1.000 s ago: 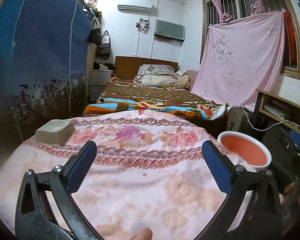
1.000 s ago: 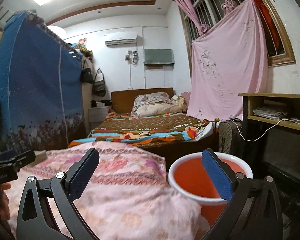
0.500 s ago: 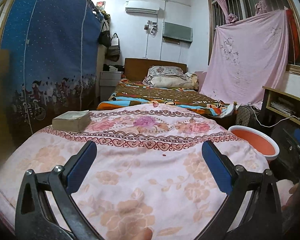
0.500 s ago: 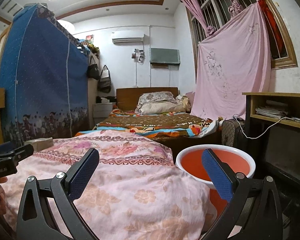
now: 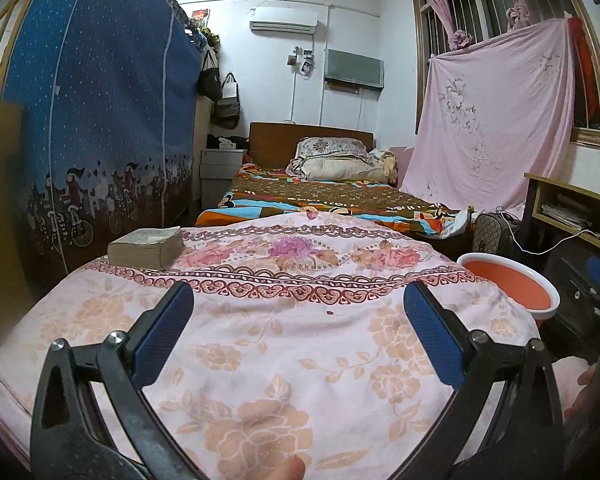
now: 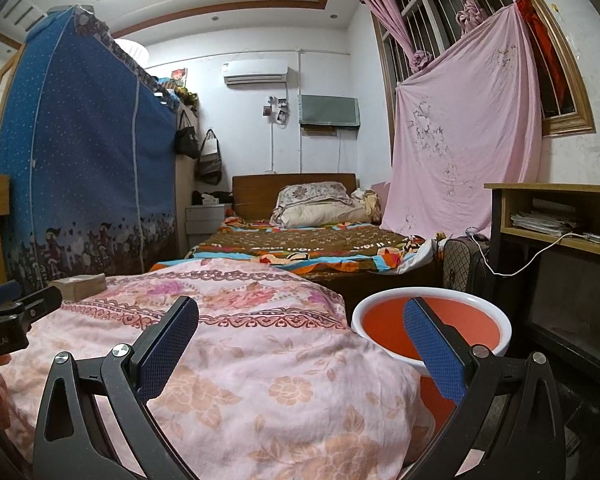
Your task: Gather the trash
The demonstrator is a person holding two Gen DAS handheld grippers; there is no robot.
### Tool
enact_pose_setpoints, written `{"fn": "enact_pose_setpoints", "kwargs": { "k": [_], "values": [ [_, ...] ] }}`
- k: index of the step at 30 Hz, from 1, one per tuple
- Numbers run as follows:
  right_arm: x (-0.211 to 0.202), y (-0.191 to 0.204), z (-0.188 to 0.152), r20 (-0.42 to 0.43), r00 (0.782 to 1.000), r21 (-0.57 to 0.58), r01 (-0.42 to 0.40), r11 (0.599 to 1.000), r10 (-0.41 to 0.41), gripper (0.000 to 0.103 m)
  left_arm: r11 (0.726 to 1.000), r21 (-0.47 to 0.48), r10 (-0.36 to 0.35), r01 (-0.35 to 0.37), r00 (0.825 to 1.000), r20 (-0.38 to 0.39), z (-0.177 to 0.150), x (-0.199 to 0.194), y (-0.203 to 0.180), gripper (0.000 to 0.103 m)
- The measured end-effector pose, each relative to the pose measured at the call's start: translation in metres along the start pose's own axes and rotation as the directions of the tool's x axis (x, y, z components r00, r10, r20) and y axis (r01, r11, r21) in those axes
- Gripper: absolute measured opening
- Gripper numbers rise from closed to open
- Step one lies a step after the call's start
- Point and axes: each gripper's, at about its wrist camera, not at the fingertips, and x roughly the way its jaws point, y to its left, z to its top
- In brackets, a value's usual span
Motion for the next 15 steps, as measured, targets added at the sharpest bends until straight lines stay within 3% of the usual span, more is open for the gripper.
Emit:
{"fn": "enact_pose_setpoints", "kwargs": {
  "k": [15],
  "values": [
    [-0.0003, -0.0014, 0.0000, 0.001, 1.000, 0.003, 0.000, 1.000, 0.000, 0.103, 1.000, 0.004, 0.001, -0.001, 1.000, 0.007, 0.0012, -0.0014, -0.0010, 0.092]
  ]
}}
